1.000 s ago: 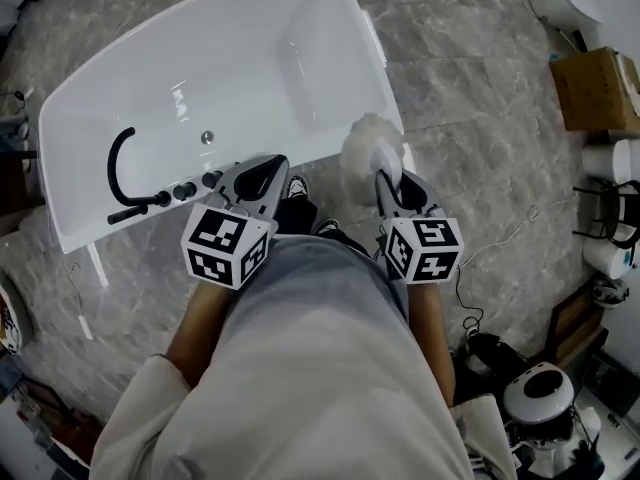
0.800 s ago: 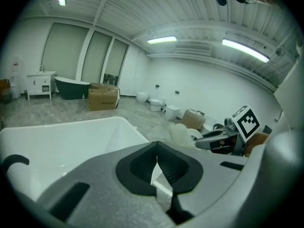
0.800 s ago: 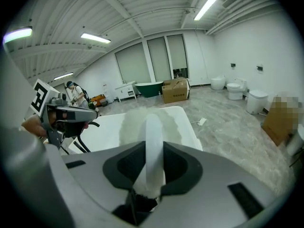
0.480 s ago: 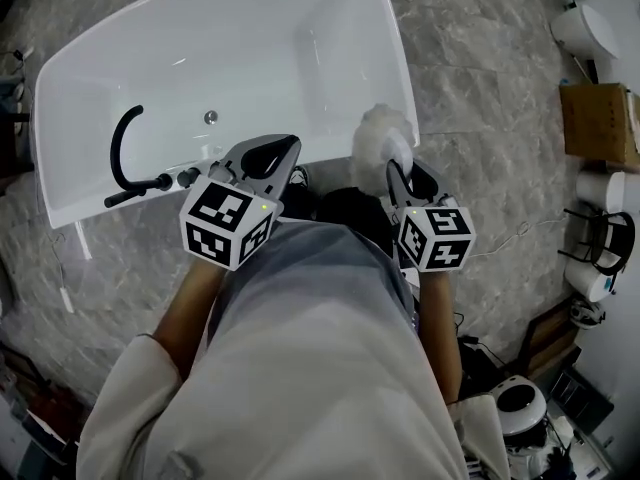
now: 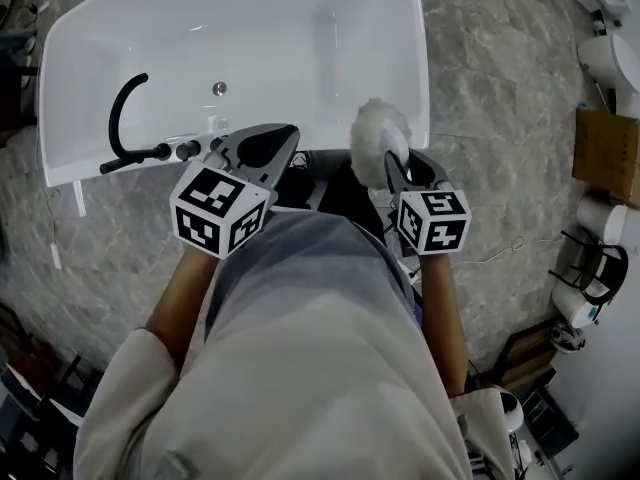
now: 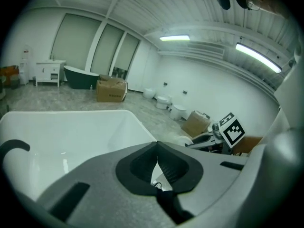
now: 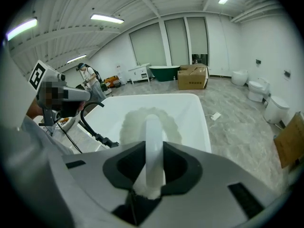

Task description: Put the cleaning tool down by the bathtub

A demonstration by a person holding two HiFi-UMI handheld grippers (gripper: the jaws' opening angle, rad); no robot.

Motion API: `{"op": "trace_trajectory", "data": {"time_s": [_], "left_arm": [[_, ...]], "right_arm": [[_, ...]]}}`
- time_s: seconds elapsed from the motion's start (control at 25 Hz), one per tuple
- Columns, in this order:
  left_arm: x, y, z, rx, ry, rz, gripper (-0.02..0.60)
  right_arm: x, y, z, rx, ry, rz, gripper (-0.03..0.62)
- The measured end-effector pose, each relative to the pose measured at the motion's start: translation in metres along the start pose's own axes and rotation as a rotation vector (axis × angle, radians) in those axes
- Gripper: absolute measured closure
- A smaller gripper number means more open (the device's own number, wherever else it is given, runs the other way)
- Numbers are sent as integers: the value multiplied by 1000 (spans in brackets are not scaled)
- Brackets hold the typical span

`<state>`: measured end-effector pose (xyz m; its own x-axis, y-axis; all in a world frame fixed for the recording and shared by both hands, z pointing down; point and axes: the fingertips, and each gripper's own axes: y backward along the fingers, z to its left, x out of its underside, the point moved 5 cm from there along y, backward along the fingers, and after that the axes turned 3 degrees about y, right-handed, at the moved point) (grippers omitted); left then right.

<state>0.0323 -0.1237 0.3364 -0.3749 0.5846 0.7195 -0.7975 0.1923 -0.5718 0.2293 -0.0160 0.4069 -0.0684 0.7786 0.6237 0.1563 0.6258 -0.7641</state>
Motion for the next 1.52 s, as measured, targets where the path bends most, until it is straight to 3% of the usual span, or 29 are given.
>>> {"op": "trace_trajectory", "data": {"time_s": [0.52, 1.52], "left_arm": [[31, 6, 9, -86, 72, 78, 577], [56, 43, 41, -164, 151, 79, 577]], "right_arm": [[11, -39, -4, -111, 86, 90, 508], [46, -105, 25, -188, 163, 251, 508]]}}
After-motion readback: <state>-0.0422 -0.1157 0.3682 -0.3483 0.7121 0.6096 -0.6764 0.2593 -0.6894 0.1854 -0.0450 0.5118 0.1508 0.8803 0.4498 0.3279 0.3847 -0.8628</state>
